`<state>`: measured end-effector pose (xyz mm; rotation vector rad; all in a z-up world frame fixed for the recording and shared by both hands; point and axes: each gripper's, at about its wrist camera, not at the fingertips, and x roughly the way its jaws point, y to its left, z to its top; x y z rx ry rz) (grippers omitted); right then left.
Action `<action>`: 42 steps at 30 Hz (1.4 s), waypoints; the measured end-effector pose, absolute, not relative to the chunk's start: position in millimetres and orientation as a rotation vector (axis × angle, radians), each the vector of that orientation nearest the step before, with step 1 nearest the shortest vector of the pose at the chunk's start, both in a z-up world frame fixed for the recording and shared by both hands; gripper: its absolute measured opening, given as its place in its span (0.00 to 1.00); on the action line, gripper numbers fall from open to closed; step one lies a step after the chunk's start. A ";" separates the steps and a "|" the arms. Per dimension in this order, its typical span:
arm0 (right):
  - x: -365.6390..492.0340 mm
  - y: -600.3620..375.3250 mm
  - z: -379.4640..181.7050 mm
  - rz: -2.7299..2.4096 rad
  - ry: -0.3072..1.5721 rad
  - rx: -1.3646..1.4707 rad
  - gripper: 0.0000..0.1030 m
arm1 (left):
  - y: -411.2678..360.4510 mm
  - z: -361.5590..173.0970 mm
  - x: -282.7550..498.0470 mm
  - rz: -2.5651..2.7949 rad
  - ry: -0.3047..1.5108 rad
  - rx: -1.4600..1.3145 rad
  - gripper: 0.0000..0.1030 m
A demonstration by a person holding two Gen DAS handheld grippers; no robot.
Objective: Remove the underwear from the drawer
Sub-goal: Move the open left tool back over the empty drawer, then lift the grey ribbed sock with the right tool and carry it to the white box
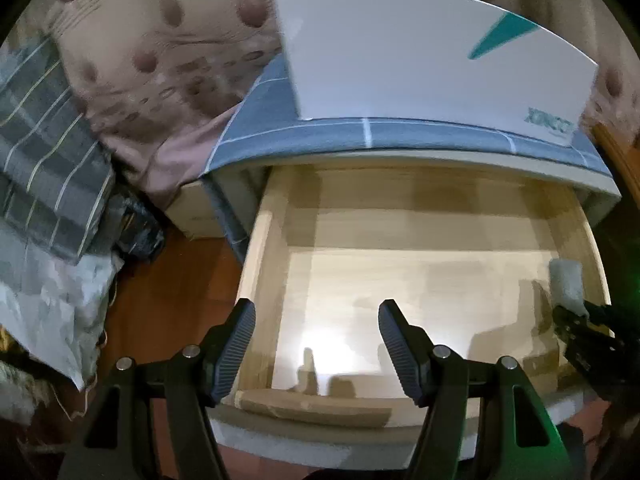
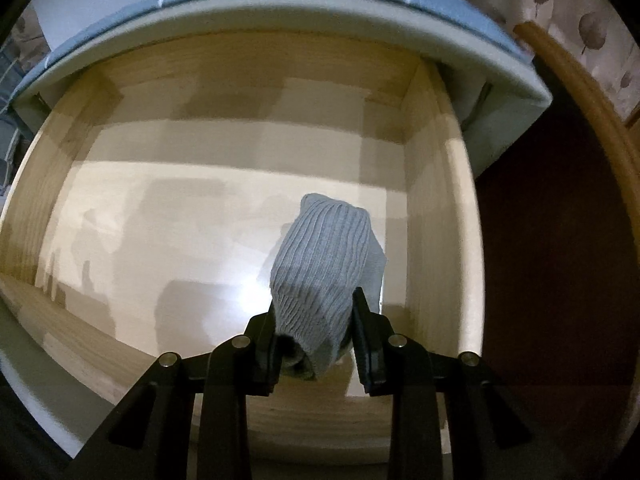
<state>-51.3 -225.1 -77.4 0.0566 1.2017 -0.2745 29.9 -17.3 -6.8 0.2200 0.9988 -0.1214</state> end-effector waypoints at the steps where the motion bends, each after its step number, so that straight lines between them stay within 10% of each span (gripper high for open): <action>1: -51.5 -223.2 -74.2 -0.274 1.193 0.055 0.26 | -16.1 -8.0 30.5 -0.119 1.008 0.212 0.64; 42: 27.1 -219.7 187.4 -0.155 0.753 0.002 0.26 | 2.3 -2.8 30.6 -0.070 0.989 0.129 0.64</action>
